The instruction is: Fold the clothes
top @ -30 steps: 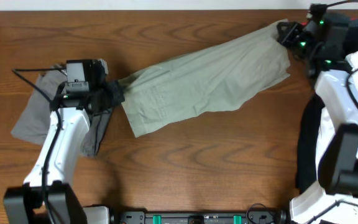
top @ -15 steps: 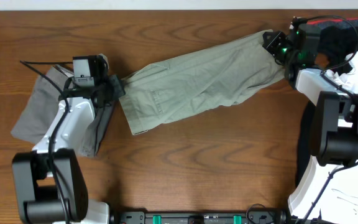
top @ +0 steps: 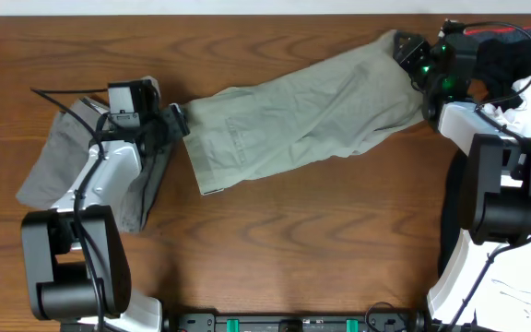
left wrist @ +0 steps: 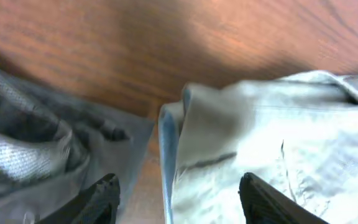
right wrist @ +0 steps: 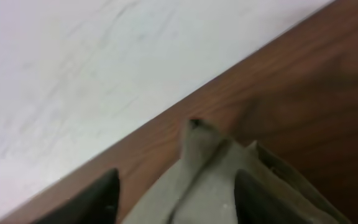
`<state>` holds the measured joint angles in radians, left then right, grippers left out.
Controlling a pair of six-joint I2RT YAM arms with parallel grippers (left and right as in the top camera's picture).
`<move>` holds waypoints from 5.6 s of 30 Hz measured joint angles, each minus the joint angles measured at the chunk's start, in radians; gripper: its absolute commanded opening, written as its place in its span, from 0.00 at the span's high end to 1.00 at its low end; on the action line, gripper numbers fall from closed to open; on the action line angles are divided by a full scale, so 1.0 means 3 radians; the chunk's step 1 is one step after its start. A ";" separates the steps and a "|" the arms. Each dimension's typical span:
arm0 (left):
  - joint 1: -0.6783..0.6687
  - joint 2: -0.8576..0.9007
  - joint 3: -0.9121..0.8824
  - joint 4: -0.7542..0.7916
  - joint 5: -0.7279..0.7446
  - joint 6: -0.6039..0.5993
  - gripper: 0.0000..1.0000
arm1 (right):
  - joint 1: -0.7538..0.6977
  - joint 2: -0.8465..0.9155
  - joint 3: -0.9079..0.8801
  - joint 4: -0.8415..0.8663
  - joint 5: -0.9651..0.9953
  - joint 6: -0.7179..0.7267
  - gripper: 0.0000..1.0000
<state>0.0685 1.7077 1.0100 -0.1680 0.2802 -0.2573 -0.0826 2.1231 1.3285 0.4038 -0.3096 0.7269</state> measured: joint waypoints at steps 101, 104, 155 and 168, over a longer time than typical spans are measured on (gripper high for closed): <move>-0.0815 0.0043 0.0238 -0.1300 0.0092 0.0425 0.71 | 0.0409 -0.1086 -0.0009 -0.3456 -0.0552 -0.2157 0.99; -0.0815 0.0043 0.0238 -0.1325 0.0093 0.0425 0.71 | 0.0701 -0.0894 -0.0131 -0.3309 -0.0434 -0.2192 0.99; -0.0975 0.0374 0.0233 -0.0113 0.0214 0.0682 0.80 | 0.1237 -0.1343 -0.1186 -0.3521 -0.0167 -0.1591 0.97; -0.1030 0.0799 0.0248 0.0220 0.0252 0.0572 0.80 | 0.1240 -0.1308 -0.1523 -0.4280 0.0015 -0.1116 0.98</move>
<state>-0.2405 1.9472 1.0843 -0.1020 0.3557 -0.0856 0.2893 1.7306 0.8715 -0.8803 -0.3050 0.3920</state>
